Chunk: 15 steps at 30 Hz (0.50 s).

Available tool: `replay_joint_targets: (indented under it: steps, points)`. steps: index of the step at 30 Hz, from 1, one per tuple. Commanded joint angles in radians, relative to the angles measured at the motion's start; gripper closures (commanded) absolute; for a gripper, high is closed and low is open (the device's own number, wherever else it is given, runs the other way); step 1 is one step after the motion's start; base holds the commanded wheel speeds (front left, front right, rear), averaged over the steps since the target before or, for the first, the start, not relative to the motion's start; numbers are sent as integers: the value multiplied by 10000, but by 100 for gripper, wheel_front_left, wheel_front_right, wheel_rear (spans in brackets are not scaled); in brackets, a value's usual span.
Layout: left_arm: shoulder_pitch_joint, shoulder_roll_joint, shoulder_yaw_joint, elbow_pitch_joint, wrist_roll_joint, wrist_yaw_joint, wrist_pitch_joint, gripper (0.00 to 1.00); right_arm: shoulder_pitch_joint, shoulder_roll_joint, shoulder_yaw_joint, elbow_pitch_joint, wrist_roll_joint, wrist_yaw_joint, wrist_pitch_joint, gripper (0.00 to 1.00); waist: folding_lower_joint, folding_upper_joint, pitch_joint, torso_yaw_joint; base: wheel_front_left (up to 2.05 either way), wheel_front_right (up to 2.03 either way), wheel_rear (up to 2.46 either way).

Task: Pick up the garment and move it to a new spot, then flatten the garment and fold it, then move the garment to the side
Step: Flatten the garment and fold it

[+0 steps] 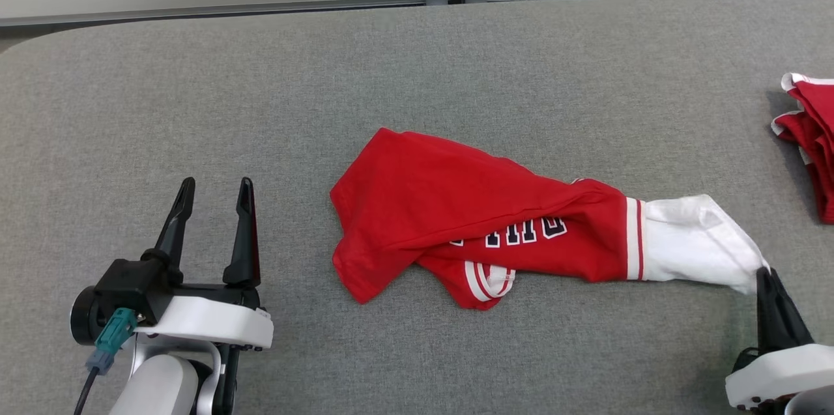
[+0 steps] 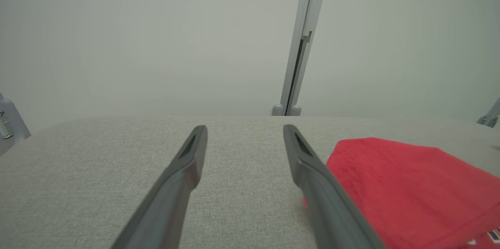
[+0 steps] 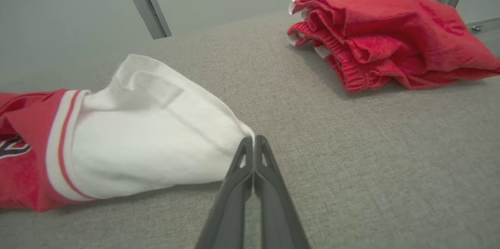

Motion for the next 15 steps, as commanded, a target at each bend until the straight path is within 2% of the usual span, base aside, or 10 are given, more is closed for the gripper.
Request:
replay_joint_targets:
  steps: [1,7,8,9,10,15]
  points:
    - [-134,47,30,4,53,-31,-35,0,-52,-7,-8,67,53,0,-77,100,0,0,10,-16,0,0,0]
    - [-165,93,-35,22,45,-40,-15,0,-483,-122,305,1011,253,0,-529,100,0,0,36,-60,0,0,0]
    - [-152,103,-40,23,38,-35,-15,0,-573,-159,368,1062,303,0,-639,85,0,0,27,-71,0,0,0]
    - [-136,107,-46,20,33,-24,-16,0,-651,-219,408,1122,321,0,-709,55,0,0,23,-81,0,0,0]
    - [-119,106,-55,16,32,-12,-14,0,-731,-274,431,1126,333,0,-809,0,0,0,15,-90,0,0,0]
    - [46,122,-27,-72,102,86,-23,0,-1078,-468,642,264,-30,0,-1542,0,0,0,-117,-133,0,0,0]
